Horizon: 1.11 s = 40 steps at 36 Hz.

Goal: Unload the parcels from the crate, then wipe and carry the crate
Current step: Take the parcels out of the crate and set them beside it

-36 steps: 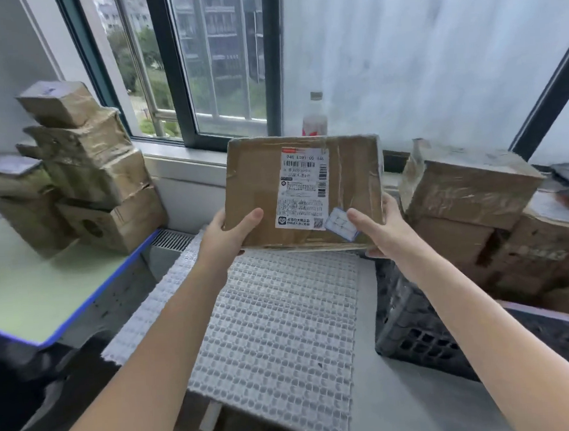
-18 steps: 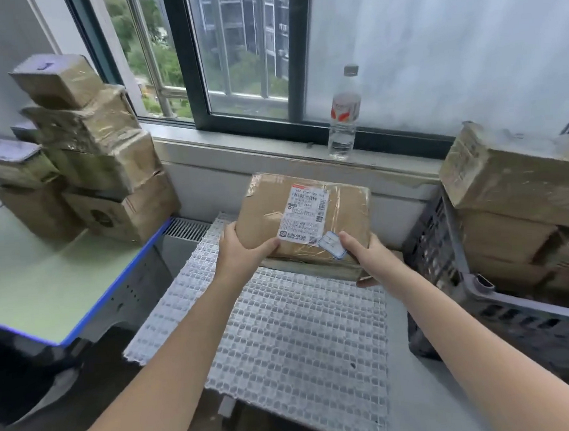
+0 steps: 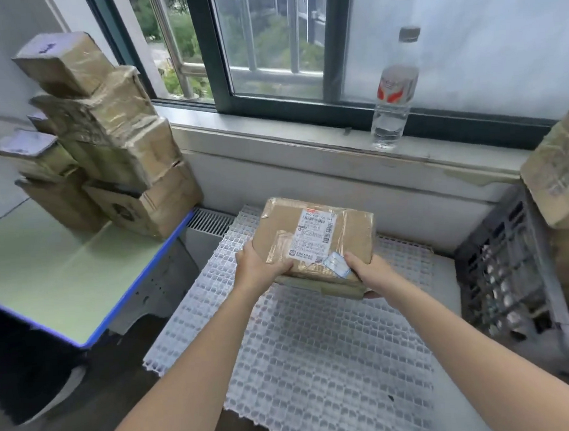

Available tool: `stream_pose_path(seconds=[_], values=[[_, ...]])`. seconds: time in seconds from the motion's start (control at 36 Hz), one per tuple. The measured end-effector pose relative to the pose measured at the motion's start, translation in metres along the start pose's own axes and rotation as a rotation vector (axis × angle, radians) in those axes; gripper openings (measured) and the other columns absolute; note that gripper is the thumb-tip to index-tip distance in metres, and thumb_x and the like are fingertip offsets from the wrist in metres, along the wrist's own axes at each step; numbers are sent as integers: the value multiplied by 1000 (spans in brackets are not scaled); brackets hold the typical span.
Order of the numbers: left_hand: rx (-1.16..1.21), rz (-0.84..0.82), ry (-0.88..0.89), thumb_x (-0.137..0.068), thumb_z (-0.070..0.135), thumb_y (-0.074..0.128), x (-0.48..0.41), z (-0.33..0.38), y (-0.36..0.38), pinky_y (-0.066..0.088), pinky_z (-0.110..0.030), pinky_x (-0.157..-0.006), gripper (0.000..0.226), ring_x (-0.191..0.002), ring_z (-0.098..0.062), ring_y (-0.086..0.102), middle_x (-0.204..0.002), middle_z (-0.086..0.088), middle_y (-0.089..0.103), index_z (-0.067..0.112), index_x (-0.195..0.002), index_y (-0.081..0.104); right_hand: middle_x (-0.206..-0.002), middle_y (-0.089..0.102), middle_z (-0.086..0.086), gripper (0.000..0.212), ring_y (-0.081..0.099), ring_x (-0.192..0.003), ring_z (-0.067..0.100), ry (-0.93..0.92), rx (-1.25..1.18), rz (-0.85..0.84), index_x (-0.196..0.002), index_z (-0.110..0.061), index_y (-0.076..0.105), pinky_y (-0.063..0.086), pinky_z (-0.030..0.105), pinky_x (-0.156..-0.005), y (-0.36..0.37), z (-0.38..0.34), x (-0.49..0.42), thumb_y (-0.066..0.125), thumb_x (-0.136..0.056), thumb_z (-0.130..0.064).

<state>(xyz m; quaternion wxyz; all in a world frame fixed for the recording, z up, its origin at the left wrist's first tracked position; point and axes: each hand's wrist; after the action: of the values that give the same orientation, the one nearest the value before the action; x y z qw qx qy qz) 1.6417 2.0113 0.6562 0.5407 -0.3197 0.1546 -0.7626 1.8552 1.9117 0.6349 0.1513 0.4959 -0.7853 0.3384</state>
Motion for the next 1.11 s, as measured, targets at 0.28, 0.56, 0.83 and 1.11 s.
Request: stream_pose_path(seconds=[0.28,0.56,0.83,1.11], values=[[-156,3,-39,-68,47,83,-98,-12,-30,39,-41,-95,80,-123,-31,37,-125,-2,52,19,-132,44,-122,58,0,56,62,-102,21,6,30,26,-133,-16,45,56,39,-81,47,-41,-54,59,-91,-50],[-198,-59,-113,-57,54,87,-183,-36,-41,46,-49,-101,101,-122,-32,49,-132,-10,52,11,-135,40,-127,59,1,51,59,-112,23,-17,100,40,-130,-18,47,50,43,-97,88,-73,-110,66,-87,-39],[-316,-125,-78,-73,55,78,-204,-42,-37,40,-49,-106,109,-131,-36,39,-147,-19,31,7,-150,19,-124,55,-7,55,56,-107,16,-14,114,23,-134,-19,43,50,34,-91,98,-68,-120,66,-88,-38],[-459,-45,136,-80,48,72,-183,-29,-36,30,-52,-110,84,-140,-33,19,-152,-14,21,15,-143,27,-146,45,2,66,47,-128,23,-18,142,49,-152,-17,23,41,33,-95,93,-80,-101,54,-97,-35]])
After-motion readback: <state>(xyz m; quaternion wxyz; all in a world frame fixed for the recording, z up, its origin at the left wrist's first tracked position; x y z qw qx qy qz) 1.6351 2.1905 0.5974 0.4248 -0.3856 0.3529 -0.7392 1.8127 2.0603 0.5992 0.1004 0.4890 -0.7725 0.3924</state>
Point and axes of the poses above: each hand's wrist, its own x-axis away from the middle knuckle, its own y-axis out of the palm, z = x × y
